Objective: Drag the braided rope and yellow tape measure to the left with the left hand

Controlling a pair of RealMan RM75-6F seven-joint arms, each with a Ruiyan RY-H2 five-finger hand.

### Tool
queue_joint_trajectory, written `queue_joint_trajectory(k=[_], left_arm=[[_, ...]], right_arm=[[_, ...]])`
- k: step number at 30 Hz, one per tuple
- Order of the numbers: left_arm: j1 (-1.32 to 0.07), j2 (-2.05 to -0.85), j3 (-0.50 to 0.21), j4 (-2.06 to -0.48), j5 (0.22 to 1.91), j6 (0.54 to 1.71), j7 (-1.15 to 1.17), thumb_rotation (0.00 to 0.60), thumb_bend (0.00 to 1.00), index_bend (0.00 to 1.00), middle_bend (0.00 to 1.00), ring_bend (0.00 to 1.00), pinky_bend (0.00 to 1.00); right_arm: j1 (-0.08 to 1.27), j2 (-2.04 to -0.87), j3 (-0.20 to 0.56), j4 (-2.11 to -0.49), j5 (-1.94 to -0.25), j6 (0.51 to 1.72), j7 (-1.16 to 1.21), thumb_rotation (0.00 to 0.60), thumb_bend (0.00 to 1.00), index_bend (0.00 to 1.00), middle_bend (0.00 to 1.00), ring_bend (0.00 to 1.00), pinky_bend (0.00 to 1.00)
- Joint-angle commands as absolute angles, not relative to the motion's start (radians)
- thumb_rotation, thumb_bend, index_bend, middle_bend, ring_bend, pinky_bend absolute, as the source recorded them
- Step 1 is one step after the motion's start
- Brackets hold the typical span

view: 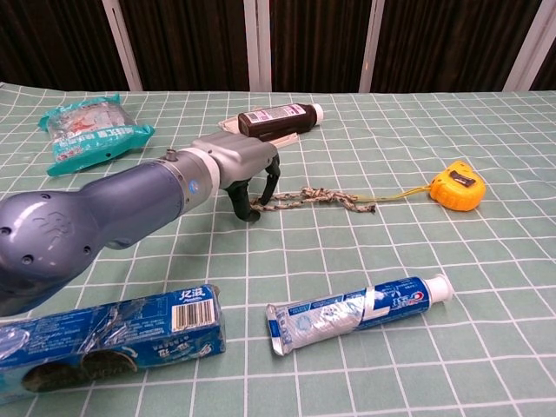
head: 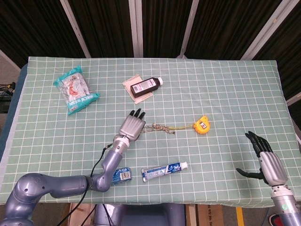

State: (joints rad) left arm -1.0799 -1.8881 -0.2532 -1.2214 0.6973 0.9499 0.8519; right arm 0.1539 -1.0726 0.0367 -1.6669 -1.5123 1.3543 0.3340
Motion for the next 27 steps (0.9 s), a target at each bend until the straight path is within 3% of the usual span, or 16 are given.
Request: queue_joint_trajectory(k=[1, 27], left_arm=[[-1.079, -1.890, -0.252, -1.218, 0.696, 0.950, 0.849, 0.600, 0.44, 0.53, 0.10, 0.00, 0.14], [-1.058, -1.875, -0.236, -1.244, 0.729, 0.972, 0.809, 0.600, 0.54, 0.56, 0.11, 0.00, 0.14]], right_arm=[[0.154, -1.072, 0.037, -1.667, -1.512, 1.354, 0.334, 0.600, 0.12, 0.00, 0.00, 0.00, 0.00], [0.153, -1.071, 0.038, -1.669, -1.512, 1.354, 0.336, 0.600, 0.12, 0.00, 0.00, 0.00, 0.00]])
